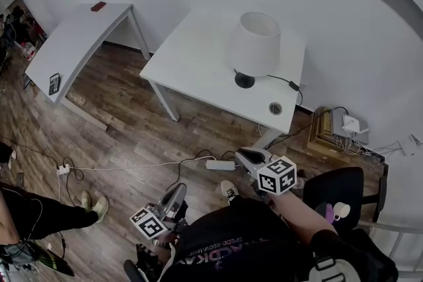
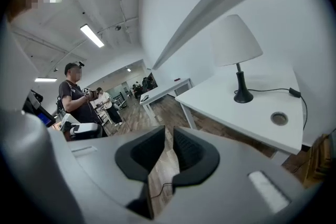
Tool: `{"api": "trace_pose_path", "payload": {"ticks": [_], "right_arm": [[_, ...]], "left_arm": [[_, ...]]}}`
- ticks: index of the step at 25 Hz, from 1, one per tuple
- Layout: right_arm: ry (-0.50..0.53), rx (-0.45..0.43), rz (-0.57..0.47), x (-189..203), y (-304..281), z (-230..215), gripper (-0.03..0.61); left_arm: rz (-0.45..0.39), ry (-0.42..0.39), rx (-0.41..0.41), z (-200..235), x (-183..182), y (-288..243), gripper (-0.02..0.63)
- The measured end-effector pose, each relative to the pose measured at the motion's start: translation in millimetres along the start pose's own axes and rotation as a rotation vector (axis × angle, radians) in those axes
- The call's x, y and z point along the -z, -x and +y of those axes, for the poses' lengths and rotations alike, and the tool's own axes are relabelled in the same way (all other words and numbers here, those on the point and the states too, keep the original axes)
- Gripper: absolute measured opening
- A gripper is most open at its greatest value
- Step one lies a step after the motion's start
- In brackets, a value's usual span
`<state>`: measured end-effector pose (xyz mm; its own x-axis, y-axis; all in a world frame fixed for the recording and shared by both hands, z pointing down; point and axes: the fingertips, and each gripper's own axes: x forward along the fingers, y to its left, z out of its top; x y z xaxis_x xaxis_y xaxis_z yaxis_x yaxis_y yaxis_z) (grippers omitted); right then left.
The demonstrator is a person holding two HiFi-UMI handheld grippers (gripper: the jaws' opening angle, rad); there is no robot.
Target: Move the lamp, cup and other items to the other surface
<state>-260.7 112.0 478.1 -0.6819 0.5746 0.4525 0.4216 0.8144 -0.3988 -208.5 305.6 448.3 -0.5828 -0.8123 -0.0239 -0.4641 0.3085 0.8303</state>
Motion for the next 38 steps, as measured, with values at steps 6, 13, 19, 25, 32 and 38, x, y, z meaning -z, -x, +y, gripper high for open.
{"api": "trace_pose_path", "payload": {"ticks": [6, 13, 19, 25, 32, 38], "right_arm": [[0.056, 0.103, -0.027, -25, -18, -65, 0.078], [0.145, 0.274, -0.095, -60, -44, -163, 0.114], [0.222, 0.38, -0.143, -89, -79, -230, 0.132], [0.215, 0.422, -0.14, -107, -123, -285, 0.153], [0.195, 0.435, -0.171, -127, -152, -309, 0.172], [0.199, 0.452, -0.172, -141, -168, -323, 0.176]], "left_arm": [[0.012, -0.033, -0.045, 9, -4, -14, -0.002], [0.072, -0.067, -0.112, 16, 2, -30, -0.002], [0.093, -0.03, -0.186, 26, 10, -29, -0.002], [0.097, 0.006, -0.258, 37, 16, -33, -0.002], [0.06, 0.027, -0.352, 44, 10, -12, -0.002], [0.065, 0.043, -0.387, 45, 14, -11, -0.002]]}}
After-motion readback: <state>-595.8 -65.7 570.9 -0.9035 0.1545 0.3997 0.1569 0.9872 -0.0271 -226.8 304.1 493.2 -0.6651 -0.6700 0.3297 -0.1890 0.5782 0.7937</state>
